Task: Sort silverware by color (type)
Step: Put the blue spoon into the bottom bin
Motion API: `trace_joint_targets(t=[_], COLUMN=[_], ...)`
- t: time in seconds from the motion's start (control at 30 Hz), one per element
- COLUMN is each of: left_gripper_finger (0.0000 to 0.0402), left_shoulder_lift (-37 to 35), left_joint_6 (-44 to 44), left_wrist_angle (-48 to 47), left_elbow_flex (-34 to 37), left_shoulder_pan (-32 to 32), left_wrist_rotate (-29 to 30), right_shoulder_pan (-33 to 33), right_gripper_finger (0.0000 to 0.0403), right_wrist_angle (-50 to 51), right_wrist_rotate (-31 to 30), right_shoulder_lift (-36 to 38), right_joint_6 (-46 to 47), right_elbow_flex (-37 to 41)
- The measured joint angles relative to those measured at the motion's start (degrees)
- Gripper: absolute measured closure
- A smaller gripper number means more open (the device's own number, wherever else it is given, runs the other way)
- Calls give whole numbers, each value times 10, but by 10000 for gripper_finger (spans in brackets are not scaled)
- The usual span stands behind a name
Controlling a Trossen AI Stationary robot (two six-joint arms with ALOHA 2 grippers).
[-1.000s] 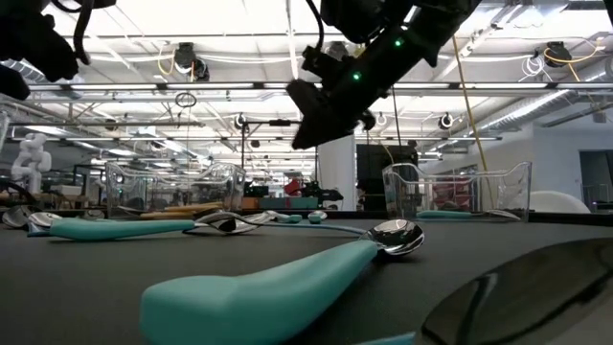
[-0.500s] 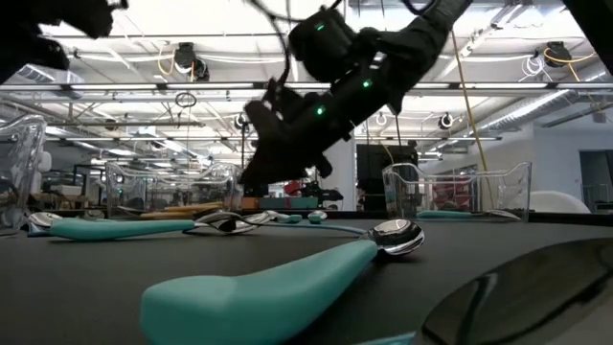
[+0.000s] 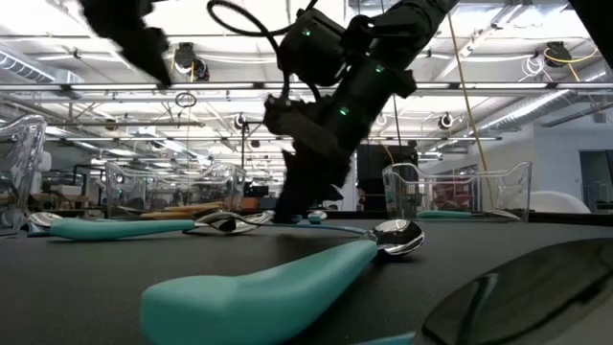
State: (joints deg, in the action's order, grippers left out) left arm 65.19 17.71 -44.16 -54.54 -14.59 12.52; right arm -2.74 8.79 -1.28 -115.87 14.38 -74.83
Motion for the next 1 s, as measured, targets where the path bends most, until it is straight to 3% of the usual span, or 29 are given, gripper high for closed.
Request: trace_joint_targets(t=[0.17,0.63,0.8,1.0], left_gripper_finger=[208,208,208,208], left_shoulder_lift=[21,96,121,127], left_joint_6=[-44,-50,-72,-75], left_wrist_angle=[163,176,247,324], left_elbow_flex=[50,63,101,159], left_shoulder_pan=[11,18,19,31], left_wrist_rotate=[2,47,47,46], right_shoulder_pan=[-20,-20,-28,-30], right_gripper_finger=[291,291,291,291], right_wrist_angle=[23,59,77,81], right_wrist_rotate=[-15,-47,-14,-16], right_shoulder_lift=[-2,12,13,24], right_joint_6=[13,22,37,56], right_elbow_flex=[0,1,1,1])
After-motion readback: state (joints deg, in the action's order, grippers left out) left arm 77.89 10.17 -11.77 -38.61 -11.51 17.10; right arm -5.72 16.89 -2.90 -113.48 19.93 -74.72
